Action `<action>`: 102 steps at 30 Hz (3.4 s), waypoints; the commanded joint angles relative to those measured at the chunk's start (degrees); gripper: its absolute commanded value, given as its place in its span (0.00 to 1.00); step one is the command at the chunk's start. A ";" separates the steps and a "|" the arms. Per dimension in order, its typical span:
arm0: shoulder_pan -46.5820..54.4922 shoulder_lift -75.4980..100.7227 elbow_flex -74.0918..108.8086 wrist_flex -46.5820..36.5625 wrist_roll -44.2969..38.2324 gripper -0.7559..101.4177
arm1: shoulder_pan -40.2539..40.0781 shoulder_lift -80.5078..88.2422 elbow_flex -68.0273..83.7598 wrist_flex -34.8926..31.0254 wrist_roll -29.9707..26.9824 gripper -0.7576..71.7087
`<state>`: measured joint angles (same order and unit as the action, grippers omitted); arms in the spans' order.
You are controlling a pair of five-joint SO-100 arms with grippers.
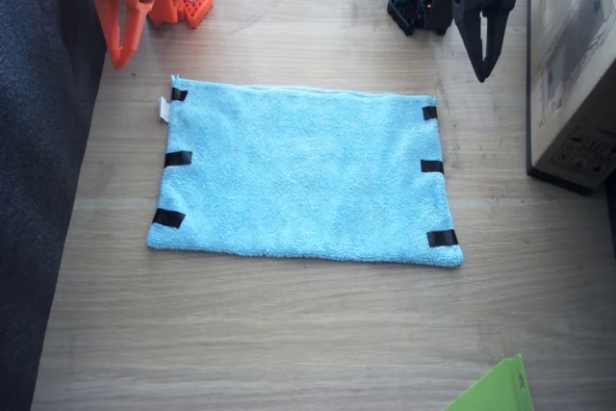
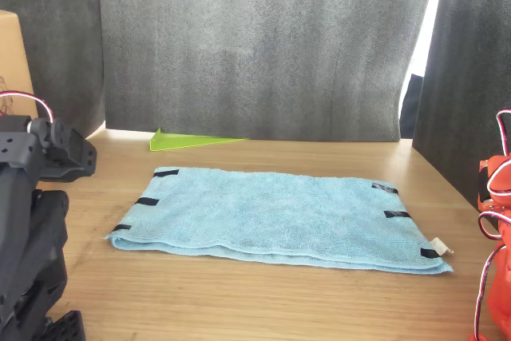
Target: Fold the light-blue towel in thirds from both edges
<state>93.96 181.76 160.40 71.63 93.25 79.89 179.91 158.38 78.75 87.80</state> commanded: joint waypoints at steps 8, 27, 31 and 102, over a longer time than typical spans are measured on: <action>0.44 0.35 0.09 0.18 -0.18 0.00 | 0.70 0.62 -0.35 0.88 0.44 0.01; 0.35 0.35 0.09 0.18 -0.09 0.00 | 0.97 0.62 -0.35 0.88 0.18 0.01; 0.35 0.35 0.09 0.18 -0.09 0.00 | 1.05 0.62 -0.35 0.88 0.09 0.01; -9.76 -77.34 -45.97 0.88 1.41 0.22 | 18.28 -98.70 -71.46 14.68 -12.57 0.27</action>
<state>83.14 103.80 115.40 71.89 93.69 98.09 79.10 85.87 92.64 74.36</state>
